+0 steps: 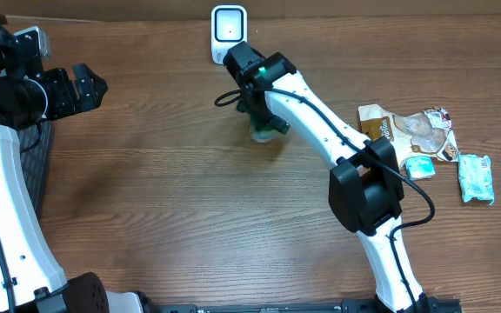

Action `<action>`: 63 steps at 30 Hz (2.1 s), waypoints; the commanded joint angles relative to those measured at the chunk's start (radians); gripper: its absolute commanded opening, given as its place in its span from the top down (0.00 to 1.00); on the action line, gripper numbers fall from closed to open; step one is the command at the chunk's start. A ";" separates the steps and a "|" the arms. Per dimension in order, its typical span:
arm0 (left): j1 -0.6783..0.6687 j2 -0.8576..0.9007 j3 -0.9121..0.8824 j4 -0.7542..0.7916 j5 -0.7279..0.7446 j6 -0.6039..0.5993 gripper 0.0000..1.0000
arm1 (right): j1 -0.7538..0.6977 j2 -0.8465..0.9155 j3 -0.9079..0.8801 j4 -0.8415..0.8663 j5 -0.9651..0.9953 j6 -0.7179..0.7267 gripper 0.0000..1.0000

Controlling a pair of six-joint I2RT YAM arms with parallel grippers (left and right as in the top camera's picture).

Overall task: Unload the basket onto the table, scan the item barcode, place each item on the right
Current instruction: 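Lift the jar and carry it up to the scanner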

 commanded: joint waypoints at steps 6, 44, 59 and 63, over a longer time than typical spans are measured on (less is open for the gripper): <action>-0.006 0.001 0.003 0.003 0.002 0.015 0.00 | 0.011 -0.062 0.033 0.007 0.006 -0.291 0.02; -0.007 0.002 0.003 0.003 0.002 0.015 0.00 | -0.069 -0.070 -0.093 0.065 -0.309 -0.990 0.14; -0.007 0.002 0.003 0.003 0.002 0.015 0.00 | -0.071 -0.072 -0.072 0.074 -0.309 -0.990 0.51; -0.007 0.002 0.003 0.003 0.002 0.015 0.00 | -0.071 -0.086 -0.009 0.028 -0.333 -0.979 0.51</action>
